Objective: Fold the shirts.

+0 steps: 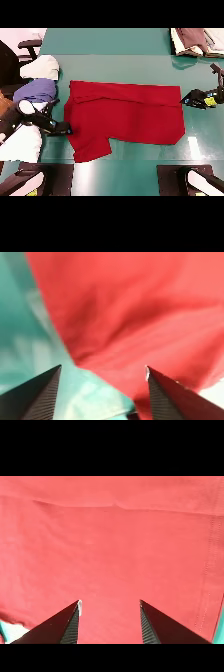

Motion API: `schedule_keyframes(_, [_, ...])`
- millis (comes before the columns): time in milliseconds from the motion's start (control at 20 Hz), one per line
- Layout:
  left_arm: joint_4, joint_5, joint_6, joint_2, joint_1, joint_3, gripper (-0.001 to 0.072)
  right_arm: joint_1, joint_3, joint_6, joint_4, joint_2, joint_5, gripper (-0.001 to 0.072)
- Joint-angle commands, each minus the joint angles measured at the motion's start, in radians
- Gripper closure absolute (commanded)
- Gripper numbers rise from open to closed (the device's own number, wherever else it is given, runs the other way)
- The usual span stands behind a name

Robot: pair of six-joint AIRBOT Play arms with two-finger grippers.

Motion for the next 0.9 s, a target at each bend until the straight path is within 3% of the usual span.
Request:
schedule_keyframes(0, [-0.148, 0.089, 0.05, 0.026, 0.0, -0.115, 0.01, -0.001, -0.016, -0.003, 0.008, 0.025, -0.003, 0.0281])
schedule_keyframes(100, [-0.175, 0.092, 0.055, 0.026, 0.0, -0.122, 0.0116, -0.001, -0.016, -0.003, 0.007, 0.025, -0.003, 0.028])
schedule_keyframes(250, [-0.182, 0.069, 0.062, 0.027, 0.0, -0.121, 0.0631, -0.012, -0.016, -0.005, -0.005, 0.025, 0.028, 0.0281])
schedule_keyframes(300, [-0.182, 0.06, 0.075, 0.028, 0.0, -0.115, 0.0683, -0.032, -0.023, -0.005, -0.024, 0.025, 0.054, 0.0281])
schedule_keyframes(500, [-0.178, 0.036, 0.08, 0.096, 0.0, -0.044, 0.0684, -0.183, -0.198, -0.003, -0.145, 0.051, 0.119, 0.0273])
schedule_keyframes(550, [-0.179, 0.037, 0.079, 0.112, 0.0, -0.033, 0.0684, -0.23, -0.263, -0.003, -0.153, 0.06, 0.119, 0.0224])
schedule_keyframes(600, [-0.182, 0.035, 0.079, 0.119, 0.0, -0.022, 0.0683, -0.27, -0.326, -0.003, -0.15, 0.062, 0.119, 0.0192])
schedule_keyframes(700, [-0.181, 0.035, 0.079, 0.123, 0.0, -0.018, 0.0683, -0.306, -0.437, -0.004, -0.145, 0.047, 0.102, 0.0195])
schedule_keyframes(850, [-0.181, 0.035, 0.079, 0.123, 0.0, -0.018, 0.0683, -0.292, -0.521, -0.034, -0.018, 0.001, 0.027, 0.0213])
